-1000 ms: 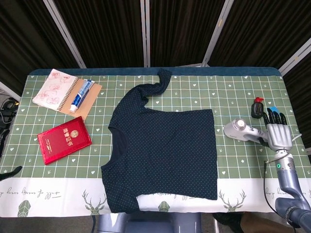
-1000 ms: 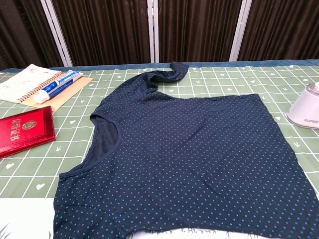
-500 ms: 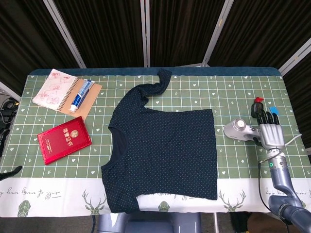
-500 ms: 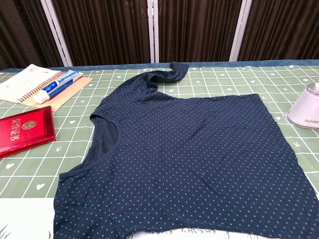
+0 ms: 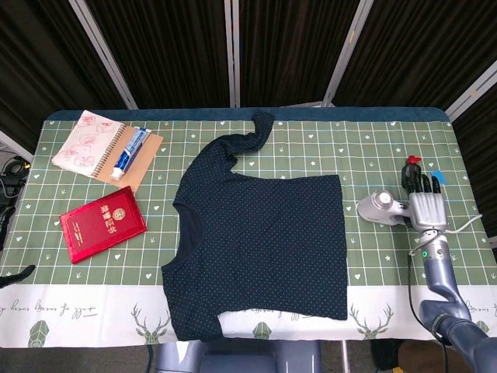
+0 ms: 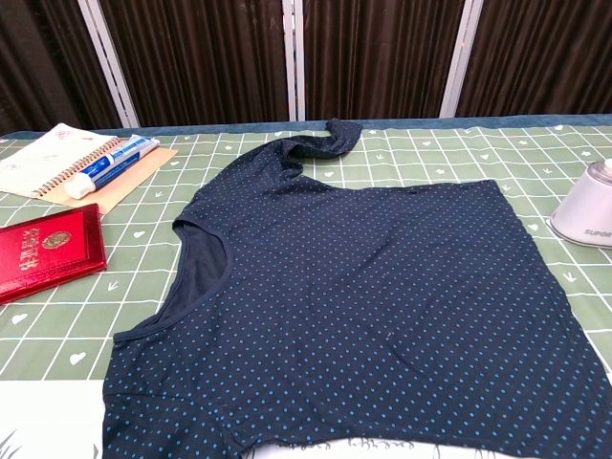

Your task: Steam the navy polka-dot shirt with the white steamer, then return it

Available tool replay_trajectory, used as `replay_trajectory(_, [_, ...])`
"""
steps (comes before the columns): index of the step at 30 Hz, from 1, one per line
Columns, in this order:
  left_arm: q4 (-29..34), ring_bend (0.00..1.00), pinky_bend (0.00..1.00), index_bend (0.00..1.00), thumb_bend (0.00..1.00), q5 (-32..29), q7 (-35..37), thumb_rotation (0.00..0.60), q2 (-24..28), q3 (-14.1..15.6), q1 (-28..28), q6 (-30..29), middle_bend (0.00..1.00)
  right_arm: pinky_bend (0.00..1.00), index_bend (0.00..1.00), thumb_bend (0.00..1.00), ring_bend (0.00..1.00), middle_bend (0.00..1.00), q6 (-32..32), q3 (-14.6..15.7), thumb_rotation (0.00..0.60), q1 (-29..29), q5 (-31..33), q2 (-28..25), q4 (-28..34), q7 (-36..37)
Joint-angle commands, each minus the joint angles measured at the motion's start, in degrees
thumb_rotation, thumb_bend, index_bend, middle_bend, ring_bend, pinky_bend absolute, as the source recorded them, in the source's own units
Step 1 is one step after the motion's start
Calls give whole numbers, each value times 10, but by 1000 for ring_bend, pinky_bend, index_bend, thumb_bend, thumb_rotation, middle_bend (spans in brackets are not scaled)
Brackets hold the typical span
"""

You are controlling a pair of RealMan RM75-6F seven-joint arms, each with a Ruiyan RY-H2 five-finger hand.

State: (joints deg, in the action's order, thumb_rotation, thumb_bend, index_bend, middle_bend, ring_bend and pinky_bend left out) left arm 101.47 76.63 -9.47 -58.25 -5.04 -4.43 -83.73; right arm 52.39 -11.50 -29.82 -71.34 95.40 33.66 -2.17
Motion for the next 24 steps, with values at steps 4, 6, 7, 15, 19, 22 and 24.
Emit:
replay_trajectory(4, [-4, 0, 0, 0, 0, -6, -5, 600, -4, -2, -3, 4, 0, 2, 0, 487, 0, 0, -34, -9, 600, -23, 8, 34, -65, 11])
replay_trajectory(6, [-4, 0, 0, 0, 0, -8, -6, 600, -5, -2, -4, 5, 0, 2, 0, 488, 0, 0, -40, -10, 600, -27, 8, 42, -81, 16])
replay_trajectory(7, [-5, 0, 0, 0, 0, -9, -6, 600, -5, -2, -4, 5, 0, 4, 2, 490, 0, 0, -43, -10, 600, -28, 8, 45, -86, 20])
replay_trajectory(15, [-8, 0, 0, 0, 0, -14, -9, 600, -8, -3, -6, 7, 0, 263, 138, 533, 219, 283, -56, -10, 600, -36, 0, 65, -123, 70])
replay_trajectory(19, [-8, 0, 0, 0, 0, -14, -9, 600, -9, -3, -7, 8, 0, 690, 367, 572, 451, 515, -53, -3, 600, -38, -16, 69, -134, 124])
replay_trajectory(22, [-9, 0, 0, 0, 0, -14, -10, 600, -10, -3, -7, 8, 0, 837, 519, 637, 550, 613, -53, 9, 600, -39, -34, 67, -142, 176])
replay_trajectory(24, [-9, 0, 0, 0, 0, -13, -11, 600, -11, -3, -8, 8, 0, 887, 619, 682, 593, 645, -50, 13, 600, -38, -40, 68, -147, 196])
